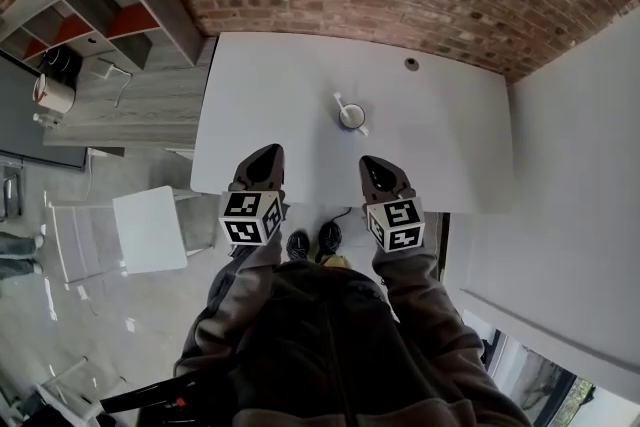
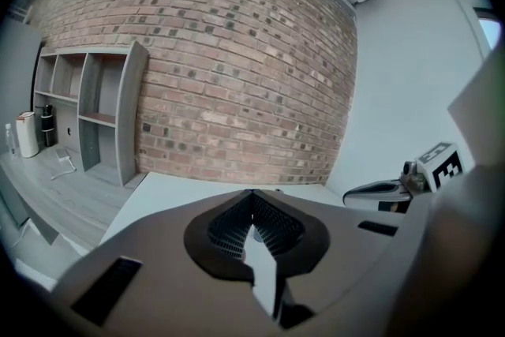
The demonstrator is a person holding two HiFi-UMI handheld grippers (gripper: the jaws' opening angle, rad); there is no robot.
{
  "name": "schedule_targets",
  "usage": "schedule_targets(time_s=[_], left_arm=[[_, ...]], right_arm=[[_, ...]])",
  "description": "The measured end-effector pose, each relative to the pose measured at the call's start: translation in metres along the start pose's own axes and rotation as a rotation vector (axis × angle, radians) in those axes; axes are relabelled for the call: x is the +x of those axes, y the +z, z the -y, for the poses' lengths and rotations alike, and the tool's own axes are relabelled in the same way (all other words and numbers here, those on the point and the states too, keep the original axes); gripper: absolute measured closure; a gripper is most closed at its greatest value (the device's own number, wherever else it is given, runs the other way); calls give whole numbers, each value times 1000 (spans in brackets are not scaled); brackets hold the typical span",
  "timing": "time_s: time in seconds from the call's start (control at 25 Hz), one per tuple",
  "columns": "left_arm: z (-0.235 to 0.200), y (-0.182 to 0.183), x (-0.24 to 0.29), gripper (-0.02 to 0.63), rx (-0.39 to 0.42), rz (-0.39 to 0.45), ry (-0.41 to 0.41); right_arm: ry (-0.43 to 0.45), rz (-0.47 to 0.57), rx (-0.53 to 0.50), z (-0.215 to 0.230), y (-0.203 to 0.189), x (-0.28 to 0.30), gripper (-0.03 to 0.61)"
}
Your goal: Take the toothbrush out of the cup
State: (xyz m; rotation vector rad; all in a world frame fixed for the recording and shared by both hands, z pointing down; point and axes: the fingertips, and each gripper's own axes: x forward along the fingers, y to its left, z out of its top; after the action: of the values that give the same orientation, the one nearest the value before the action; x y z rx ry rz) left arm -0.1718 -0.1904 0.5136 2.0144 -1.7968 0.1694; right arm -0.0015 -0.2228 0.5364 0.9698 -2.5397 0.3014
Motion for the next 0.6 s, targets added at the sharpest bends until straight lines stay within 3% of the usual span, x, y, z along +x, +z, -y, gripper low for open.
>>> schedule_targets(time_s=[0.32, 0.6], left_arm=[[-16, -55, 25, 611, -53, -131, 79], [-29, -84, 42, 611, -93, -194, 116]], right_arm=[[64, -131, -42, 34, -41, 62, 577], [85, -223, -70, 61, -67, 114, 575]])
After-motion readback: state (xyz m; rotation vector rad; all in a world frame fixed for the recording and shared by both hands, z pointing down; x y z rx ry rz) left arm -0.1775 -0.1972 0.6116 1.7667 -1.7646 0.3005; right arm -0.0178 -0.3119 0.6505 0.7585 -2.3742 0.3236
